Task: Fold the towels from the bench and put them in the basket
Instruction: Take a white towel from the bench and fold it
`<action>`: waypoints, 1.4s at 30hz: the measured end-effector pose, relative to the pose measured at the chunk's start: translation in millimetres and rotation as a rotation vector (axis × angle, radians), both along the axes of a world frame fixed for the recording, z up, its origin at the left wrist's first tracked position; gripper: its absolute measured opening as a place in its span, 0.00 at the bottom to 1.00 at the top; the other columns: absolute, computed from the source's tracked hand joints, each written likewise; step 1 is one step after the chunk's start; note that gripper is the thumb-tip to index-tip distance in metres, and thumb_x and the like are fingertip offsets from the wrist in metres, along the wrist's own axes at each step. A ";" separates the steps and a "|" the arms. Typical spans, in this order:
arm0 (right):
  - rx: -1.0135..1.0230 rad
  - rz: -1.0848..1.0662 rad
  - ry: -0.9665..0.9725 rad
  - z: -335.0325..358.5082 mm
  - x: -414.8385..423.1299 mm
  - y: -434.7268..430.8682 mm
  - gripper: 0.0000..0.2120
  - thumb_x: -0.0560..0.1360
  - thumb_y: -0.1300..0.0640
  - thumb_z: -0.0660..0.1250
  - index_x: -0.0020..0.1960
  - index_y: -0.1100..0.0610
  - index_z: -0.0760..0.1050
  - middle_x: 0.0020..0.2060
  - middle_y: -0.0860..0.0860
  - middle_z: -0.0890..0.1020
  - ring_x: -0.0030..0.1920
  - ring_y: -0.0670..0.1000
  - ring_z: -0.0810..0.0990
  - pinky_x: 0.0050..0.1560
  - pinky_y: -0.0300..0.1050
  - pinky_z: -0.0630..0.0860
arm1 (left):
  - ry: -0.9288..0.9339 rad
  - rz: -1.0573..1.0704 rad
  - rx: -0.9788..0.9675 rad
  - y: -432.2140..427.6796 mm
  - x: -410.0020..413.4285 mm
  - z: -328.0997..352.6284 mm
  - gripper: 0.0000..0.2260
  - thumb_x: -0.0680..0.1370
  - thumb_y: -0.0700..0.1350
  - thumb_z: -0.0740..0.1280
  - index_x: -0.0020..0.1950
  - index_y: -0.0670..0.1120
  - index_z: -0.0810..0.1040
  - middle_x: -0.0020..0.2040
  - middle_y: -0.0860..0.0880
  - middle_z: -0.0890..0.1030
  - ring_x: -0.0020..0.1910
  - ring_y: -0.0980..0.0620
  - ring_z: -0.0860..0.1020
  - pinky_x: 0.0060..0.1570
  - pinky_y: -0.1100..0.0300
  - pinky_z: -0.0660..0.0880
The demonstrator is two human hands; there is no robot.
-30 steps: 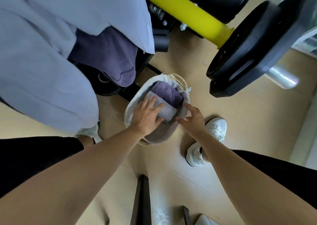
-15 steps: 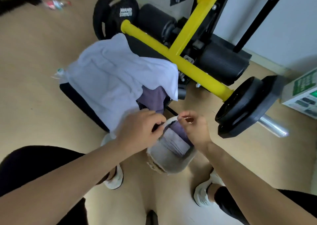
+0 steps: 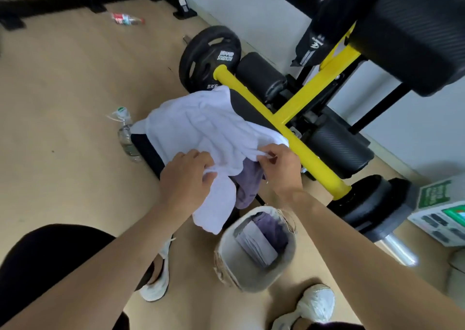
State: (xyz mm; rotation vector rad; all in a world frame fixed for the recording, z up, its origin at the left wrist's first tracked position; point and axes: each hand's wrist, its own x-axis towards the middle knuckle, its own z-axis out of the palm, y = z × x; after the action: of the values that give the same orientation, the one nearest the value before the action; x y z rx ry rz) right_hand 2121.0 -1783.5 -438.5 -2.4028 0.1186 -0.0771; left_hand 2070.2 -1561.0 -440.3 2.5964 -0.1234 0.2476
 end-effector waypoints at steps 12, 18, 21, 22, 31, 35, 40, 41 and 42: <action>0.990 -0.142 0.000 109.3 -0.3 -1.6 0.05 0.81 0.62 0.64 0.47 0.62 0.75 0.46 0.57 0.84 0.45 0.54 0.84 0.50 0.46 0.81 | 0.126 0.268 -0.918 23.9 4.6 33.5 0.06 0.82 0.41 0.64 0.57 0.46 0.77 0.47 0.54 0.80 0.45 0.56 0.77 0.47 0.60 0.72; 1.058 -0.077 -0.147 172.9 -60.8 -26.1 0.05 0.81 0.60 0.64 0.47 0.57 0.77 0.49 0.59 0.82 0.51 0.57 0.82 0.57 0.50 0.80 | 0.157 -0.008 -0.912 18.7 -22.6 59.0 0.10 0.82 0.38 0.64 0.58 0.51 0.80 0.50 0.59 0.83 0.49 0.61 0.78 0.49 0.65 0.72; 0.847 -0.098 -0.299 191.8 -95.4 -38.8 0.05 0.80 0.60 0.66 0.46 0.56 0.78 0.46 0.59 0.82 0.45 0.57 0.83 0.48 0.47 0.81 | 0.234 -0.169 -0.841 15.5 -43.2 67.6 0.12 0.83 0.39 0.62 0.59 0.54 0.80 0.55 0.62 0.83 0.56 0.60 0.78 0.55 0.61 0.73; 0.796 -0.109 -0.327 195.5 -106.4 -43.1 0.03 0.80 0.60 0.67 0.47 0.56 0.78 0.45 0.60 0.82 0.43 0.57 0.83 0.45 0.46 0.81 | 0.275 -0.209 -0.824 14.1 -51.5 68.1 0.11 0.83 0.41 0.61 0.57 0.54 0.81 0.54 0.59 0.83 0.56 0.58 0.79 0.55 0.58 0.73; 0.793 -0.297 -0.317 169.5 -178.7 -78.0 0.03 0.77 0.66 0.68 0.46 0.63 0.75 0.33 0.57 0.81 0.33 0.54 0.81 0.37 0.45 0.79 | 0.575 -0.423 -0.795 -20.7 -126.8 69.4 0.08 0.71 0.44 0.58 0.34 0.48 0.62 0.35 0.50 0.62 0.38 0.49 0.59 0.43 0.50 0.55; 0.819 -0.396 -0.309 145.4 -205.9 -92.6 0.05 0.76 0.68 0.69 0.48 0.62 0.73 0.37 0.62 0.78 0.36 0.56 0.81 0.38 0.47 0.81 | 0.450 -0.500 -0.462 -31.2 -149.4 56.9 0.21 0.67 0.59 0.70 0.35 0.43 0.66 0.30 0.50 0.65 0.32 0.55 0.64 0.35 0.58 0.60; 0.621 -0.384 -0.206 99.6 -237.5 -111.2 0.11 0.75 0.68 0.70 0.54 0.57 0.77 0.42 0.54 0.81 0.41 0.50 0.81 0.45 0.49 0.81 | 0.499 -0.517 -0.512 -34.5 -158.1 48.2 0.24 0.69 0.62 0.70 0.31 0.49 0.61 0.29 0.57 0.63 0.31 0.57 0.62 0.35 0.60 0.58; 0.542 -0.359 -0.161 90.6 -244.7 -110.4 0.12 0.74 0.67 0.71 0.54 0.55 0.78 0.43 0.50 0.82 0.42 0.47 0.81 0.44 0.46 0.80 | 0.527 -0.510 -0.560 -34.1 -160.2 47.7 0.23 0.69 0.62 0.70 0.30 0.51 0.60 0.29 0.57 0.62 0.31 0.57 0.61 0.34 0.63 0.58; 0.486 -0.319 -0.123 81.3 -251.7 -107.9 0.13 0.74 0.67 0.72 0.53 0.52 0.78 0.44 0.47 0.82 0.43 0.43 0.80 0.44 0.43 0.78 | 0.551 -0.502 -0.602 -33.4 -162.5 46.7 0.22 0.70 0.61 0.70 0.29 0.53 0.61 0.28 0.58 0.63 0.31 0.58 0.61 0.33 0.65 0.58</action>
State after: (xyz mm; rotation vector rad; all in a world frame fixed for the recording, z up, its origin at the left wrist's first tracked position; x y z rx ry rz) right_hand 1869.2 -1891.4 -357.2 -1.8720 0.4133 -0.3069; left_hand 1907.7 -1594.3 -393.6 1.8718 -0.4182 -0.5295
